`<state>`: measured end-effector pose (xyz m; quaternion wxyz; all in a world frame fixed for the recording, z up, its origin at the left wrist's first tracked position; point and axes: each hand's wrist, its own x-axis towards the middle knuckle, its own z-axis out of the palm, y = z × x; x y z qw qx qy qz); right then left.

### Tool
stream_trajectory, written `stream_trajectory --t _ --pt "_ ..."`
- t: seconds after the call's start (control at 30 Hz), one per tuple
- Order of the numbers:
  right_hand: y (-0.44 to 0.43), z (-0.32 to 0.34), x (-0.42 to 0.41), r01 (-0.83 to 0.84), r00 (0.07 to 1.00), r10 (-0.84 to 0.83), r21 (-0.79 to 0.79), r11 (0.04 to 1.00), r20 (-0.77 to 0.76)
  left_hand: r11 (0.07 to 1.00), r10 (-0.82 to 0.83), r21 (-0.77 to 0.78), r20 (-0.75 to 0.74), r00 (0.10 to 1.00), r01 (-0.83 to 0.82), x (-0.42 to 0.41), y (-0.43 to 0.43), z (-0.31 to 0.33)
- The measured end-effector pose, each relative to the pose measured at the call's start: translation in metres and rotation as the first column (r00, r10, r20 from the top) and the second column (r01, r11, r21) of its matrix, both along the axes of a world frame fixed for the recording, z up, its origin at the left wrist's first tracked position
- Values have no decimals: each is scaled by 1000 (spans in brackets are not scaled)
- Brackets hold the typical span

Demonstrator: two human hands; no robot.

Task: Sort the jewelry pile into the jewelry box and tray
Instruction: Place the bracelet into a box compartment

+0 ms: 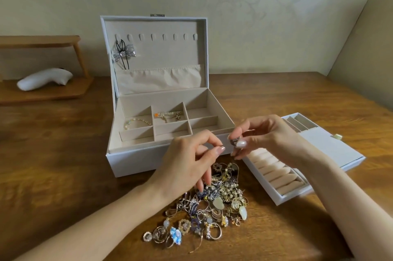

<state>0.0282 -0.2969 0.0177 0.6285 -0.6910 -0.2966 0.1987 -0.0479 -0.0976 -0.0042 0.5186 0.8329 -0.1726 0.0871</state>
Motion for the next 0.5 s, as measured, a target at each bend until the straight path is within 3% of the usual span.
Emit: stream_trajectory --t 0.2,0.27,0.37,0.43,0.5 --pt "-4 -3 6 79 997 -81 90 993 11 997 -2 82 84 996 -4 -1 0 -3" --pt "-8 -1 9 122 992 -122 113 986 -2 969 39 222 312 949 -113 3 3 -4" --pt "-18 3 13 206 978 -208 133 969 -1 817 67 426 599 798 -389 15 12 -5" --pt "-24 4 15 285 955 -290 81 955 58 708 68 511 637 768 -488 23 18 -4" --pt "-28 3 16 362 923 -361 15 932 137 658 86 538 642 762 -528 28 21 -6"
